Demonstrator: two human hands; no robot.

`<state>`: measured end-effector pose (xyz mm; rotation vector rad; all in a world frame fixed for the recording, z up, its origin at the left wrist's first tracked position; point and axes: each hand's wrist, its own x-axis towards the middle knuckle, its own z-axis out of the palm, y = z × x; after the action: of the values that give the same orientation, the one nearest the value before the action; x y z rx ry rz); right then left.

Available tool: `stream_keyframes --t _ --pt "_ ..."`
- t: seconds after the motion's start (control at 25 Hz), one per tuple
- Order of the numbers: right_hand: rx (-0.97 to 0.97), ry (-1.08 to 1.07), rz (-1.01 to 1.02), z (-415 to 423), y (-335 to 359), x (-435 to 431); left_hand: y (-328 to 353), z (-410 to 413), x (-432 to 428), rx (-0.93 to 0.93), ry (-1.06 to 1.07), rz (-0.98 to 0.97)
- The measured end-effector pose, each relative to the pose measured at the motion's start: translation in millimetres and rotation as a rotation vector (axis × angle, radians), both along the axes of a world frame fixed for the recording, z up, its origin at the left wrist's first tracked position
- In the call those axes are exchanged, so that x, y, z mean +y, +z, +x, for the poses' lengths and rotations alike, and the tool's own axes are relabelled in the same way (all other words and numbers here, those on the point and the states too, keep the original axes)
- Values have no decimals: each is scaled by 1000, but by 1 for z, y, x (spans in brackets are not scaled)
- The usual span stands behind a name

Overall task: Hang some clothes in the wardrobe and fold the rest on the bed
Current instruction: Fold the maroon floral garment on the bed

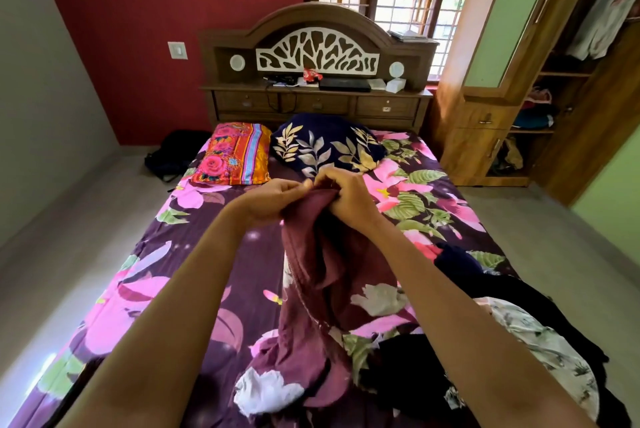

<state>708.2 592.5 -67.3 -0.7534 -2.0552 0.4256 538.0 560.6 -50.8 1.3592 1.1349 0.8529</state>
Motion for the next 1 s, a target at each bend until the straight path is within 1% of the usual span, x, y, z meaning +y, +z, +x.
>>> stream_keyframes --t 0.04,0.08,0.12,0.2,0.24,0.32,0.4,0.48,0.52,0.56,0.6,0.64,0.68,0.72,0.76,0.8,0.84,0.92,0.96,1.0 --pt "25 1 -30 3 1 1 -4 2 3 -72 86 3" --pt "14 13 -62 6 2 2 -6 2 4 -140 151 45" --pt "-34 28 -103 9 3 2 -8 1 5 -166 203 105" --pt "-159 52 -177 12 3 0 -9 1 6 -113 232 205" --pt "-181 59 -207 13 1 -2 -7 3 5 -91 225 226" --pt "-95 59 -281 16 -3 -4 -5 5 4 -80 217 241" --pt "16 70 -407 18 -1 -3 -5 4 2 -41 152 243" --pt "-82 122 -502 17 2 0 -11 3 1 31 50 258" --pt "-147 179 -569 16 -1 0 -12 3 -1 17 22 266" --pt "-195 228 -662 14 -5 0 -10 2 -3 -38 18 272" --pt "-252 243 -747 14 -11 1 -8 0 -3 -121 37 274" --pt "-325 224 -788 15 -19 3 -4 -2 -3 -195 67 289" --pt "-408 167 -769 17 -28 6 0 -5 -3 -266 99 302" --pt "-479 102 -726 22 -35 10 5 -10 -3 -293 133 301" --pt "-527 28 -674 27 -36 13 8 -16 -2 -317 160 296" --pt "-555 -48 -602 32 -33 16 8 -22 -1 -298 201 286" --pt "-553 -110 -521 35 -28 18 5 -27 0 -268 251 271" --pt "-468 -223 -393 35 -14 19 -4 -31 -4 -148 341 203" --pt "-422 -239 -331 30 -5 16 -9 -28 -8 -69 314 162" --pt "-396 -211 -261 21 4 12 -16 -22 -11 49 246 148"
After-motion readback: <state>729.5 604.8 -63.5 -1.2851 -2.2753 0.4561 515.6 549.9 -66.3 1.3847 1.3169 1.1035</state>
